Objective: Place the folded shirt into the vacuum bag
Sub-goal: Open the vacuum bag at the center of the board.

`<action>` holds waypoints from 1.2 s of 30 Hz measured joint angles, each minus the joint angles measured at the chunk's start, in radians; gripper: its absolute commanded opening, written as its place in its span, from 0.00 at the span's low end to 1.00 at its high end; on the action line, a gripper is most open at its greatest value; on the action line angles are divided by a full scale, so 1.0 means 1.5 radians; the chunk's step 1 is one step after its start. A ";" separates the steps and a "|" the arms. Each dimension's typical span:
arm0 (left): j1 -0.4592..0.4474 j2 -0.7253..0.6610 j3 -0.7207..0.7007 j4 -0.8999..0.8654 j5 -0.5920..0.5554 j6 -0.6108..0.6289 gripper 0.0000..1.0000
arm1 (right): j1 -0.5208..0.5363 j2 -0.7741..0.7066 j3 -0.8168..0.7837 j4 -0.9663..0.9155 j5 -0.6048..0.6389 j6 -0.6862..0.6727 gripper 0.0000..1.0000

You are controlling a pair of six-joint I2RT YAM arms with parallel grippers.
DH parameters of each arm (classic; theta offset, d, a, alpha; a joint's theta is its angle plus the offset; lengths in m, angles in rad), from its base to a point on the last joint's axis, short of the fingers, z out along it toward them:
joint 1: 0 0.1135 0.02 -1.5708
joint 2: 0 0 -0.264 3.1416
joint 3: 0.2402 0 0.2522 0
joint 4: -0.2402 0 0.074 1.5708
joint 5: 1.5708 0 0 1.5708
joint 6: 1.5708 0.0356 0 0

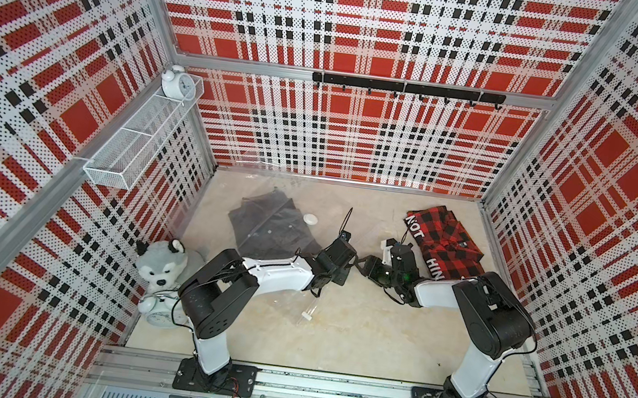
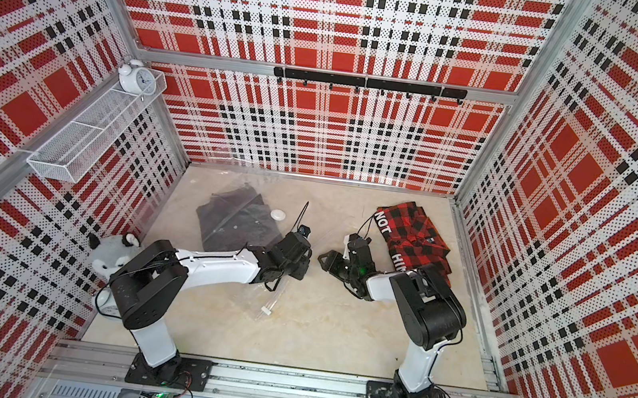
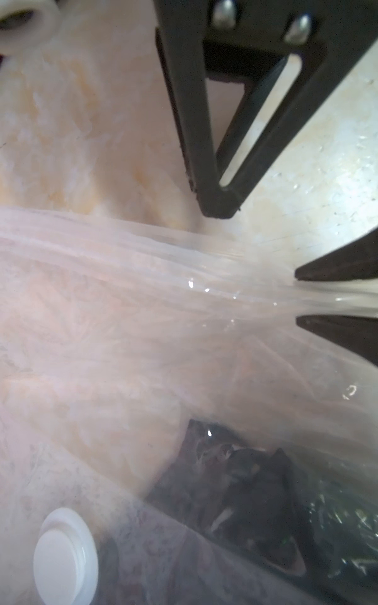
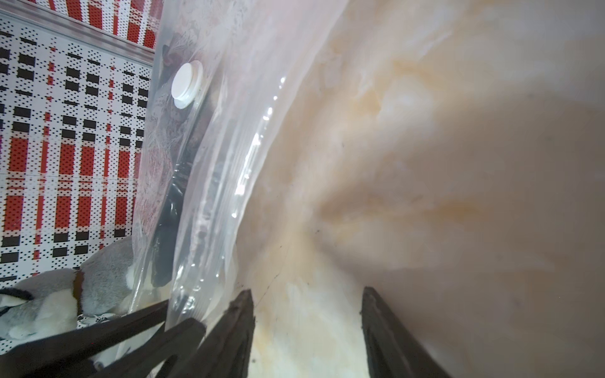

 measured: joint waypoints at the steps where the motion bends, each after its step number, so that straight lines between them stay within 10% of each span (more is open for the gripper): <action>1: 0.003 -0.004 -0.003 0.003 0.006 0.000 0.22 | 0.002 0.001 0.001 0.003 -0.002 0.001 0.56; 36: 0.063 -0.087 -0.057 0.053 0.115 -0.016 0.19 | 0.036 0.028 0.037 0.048 0.012 0.016 0.56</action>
